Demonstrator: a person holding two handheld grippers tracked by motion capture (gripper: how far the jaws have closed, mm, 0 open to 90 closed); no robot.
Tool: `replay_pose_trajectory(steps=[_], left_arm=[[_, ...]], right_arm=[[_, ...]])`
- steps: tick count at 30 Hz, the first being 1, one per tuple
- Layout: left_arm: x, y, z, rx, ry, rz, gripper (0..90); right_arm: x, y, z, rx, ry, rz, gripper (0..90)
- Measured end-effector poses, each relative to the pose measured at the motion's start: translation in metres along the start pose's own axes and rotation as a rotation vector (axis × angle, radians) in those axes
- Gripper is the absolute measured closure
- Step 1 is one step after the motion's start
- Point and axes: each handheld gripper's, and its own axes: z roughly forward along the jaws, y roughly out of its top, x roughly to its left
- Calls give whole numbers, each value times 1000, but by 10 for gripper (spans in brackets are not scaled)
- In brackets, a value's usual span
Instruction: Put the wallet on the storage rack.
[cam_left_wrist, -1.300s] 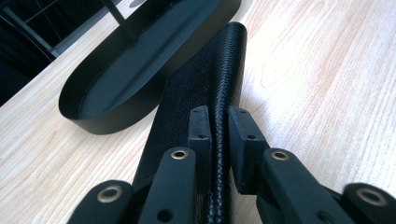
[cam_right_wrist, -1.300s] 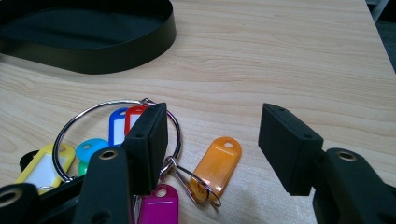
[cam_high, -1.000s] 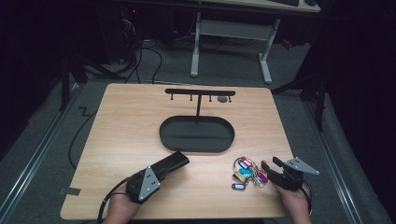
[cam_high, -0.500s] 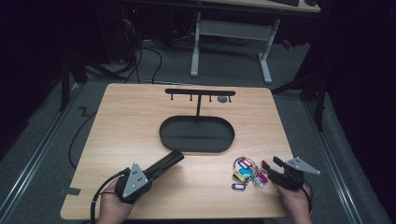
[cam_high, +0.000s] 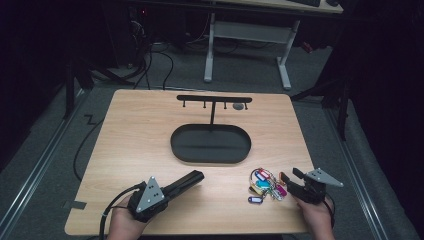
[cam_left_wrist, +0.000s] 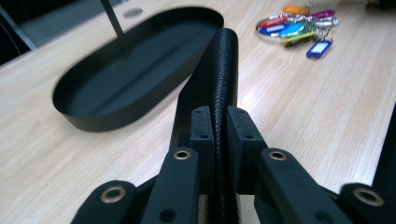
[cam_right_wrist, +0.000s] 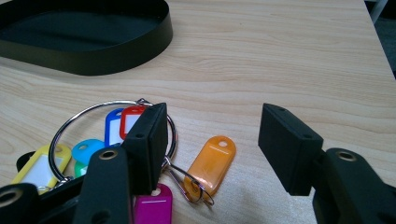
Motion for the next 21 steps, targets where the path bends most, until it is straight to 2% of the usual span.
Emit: replay_pose_trajectory(steps=[3, 4, 6, 14, 18, 21], left_arm=[[3, -1, 2, -2, -10, -14, 806], [3, -3, 4, 5, 11, -1, 795], [4, -4, 4, 2, 19, 4, 785], [21, -12, 0, -34, 47, -53, 751], [24, -15, -1, -19, 74, -55, 716], [25, -15, -1, -8, 73, -52, 696]], right_arm=[[1, 0, 0, 4, 1, 3, 428], [1, 0, 1, 8, 2, 2, 428], [1, 0, 1, 10, 2, 0, 428], [1, -1, 2, 18, 7, -3, 427], [1, -1, 3, 21, 9, -3, 427], [2, -1, 3, 23, 9, 1, 427]])
